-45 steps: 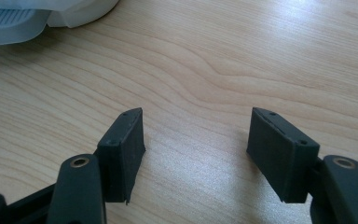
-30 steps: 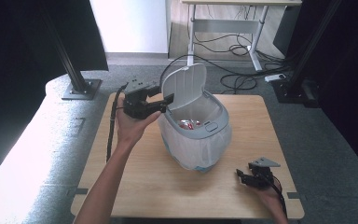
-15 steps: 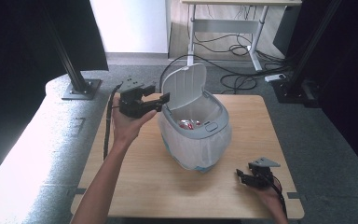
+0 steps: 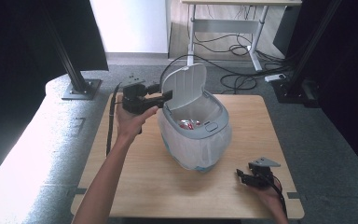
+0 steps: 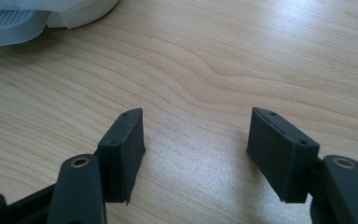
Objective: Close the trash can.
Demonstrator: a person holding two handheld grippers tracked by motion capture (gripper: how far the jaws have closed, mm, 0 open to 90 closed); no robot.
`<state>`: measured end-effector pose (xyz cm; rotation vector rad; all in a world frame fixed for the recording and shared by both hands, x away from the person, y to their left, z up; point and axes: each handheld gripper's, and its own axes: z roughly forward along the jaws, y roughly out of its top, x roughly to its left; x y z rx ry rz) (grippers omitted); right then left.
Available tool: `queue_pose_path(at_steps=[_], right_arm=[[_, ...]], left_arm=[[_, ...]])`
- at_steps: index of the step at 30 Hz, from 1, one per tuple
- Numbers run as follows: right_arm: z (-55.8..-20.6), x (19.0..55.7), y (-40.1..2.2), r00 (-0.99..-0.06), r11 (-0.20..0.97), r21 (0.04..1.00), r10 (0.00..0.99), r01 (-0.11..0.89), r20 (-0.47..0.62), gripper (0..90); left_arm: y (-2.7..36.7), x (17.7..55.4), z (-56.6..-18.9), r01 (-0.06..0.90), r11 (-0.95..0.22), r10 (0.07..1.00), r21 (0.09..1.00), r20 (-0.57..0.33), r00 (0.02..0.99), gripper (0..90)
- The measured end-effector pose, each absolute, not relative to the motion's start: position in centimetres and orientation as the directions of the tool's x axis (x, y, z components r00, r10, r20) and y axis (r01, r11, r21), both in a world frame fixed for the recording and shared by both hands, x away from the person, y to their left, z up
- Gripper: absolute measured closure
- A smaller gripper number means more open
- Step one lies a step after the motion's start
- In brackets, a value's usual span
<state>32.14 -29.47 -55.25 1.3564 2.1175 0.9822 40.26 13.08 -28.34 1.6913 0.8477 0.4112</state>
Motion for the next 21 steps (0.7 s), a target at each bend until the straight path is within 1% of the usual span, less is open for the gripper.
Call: queue_pose_path(at_steps=[8,15,21], right_arm=[[-55.2,32.1,-29.5,-0.423,0.268,0.758,0.906,0.595,0.012,35.5],[-55.2,32.1,-29.5,-0.422,0.269,0.757,0.906,0.596,0.011,35.5],[-55.2,32.1,-29.5,-0.421,0.269,0.757,0.907,0.595,0.009,35.4]], left_arm=[[12.6,40.1,-28.4,0.316,-0.115,0.705,0.942,-0.146,0.694,39.2],[11.4,39.2,-28.6,0.293,-0.174,0.665,0.94,-0.107,0.739,38.8],[10.4,38.3,-28.7,0.309,-0.21,0.624,0.928,-0.116,0.773,38.6]])
